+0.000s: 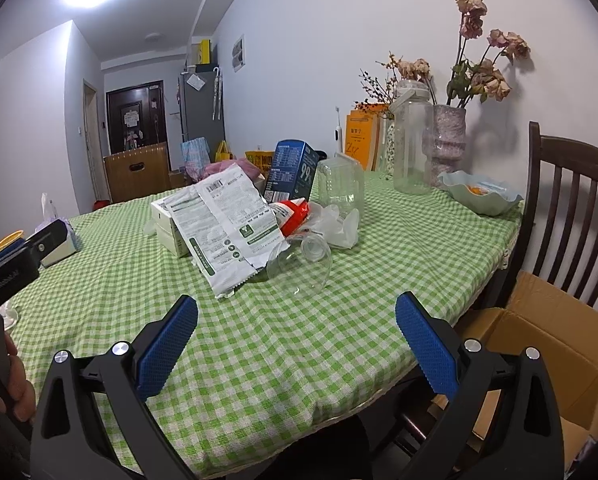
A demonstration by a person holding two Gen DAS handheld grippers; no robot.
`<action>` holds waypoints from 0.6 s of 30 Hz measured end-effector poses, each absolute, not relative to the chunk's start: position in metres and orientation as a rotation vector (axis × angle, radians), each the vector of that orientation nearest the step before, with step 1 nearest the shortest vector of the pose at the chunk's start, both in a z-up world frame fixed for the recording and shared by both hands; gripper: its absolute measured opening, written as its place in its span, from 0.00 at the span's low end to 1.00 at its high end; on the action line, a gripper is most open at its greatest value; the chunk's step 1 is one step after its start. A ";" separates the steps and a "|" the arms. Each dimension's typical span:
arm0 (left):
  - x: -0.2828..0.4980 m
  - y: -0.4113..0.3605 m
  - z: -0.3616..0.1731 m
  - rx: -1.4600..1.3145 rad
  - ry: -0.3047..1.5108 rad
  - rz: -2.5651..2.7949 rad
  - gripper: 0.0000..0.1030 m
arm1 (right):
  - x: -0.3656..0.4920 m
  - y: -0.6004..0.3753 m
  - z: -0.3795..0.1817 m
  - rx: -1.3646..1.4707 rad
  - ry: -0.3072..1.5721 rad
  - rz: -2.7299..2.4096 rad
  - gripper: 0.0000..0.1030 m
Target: Collect trash
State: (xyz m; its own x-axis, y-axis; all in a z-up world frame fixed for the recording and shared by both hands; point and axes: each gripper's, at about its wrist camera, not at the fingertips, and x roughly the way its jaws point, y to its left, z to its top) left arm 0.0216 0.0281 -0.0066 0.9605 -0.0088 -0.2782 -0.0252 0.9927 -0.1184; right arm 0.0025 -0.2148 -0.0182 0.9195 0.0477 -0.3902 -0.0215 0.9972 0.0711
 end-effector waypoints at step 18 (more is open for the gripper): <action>0.012 0.010 -0.001 -0.026 0.272 0.083 0.93 | -0.001 -0.203 -0.024 0.043 0.340 0.171 0.92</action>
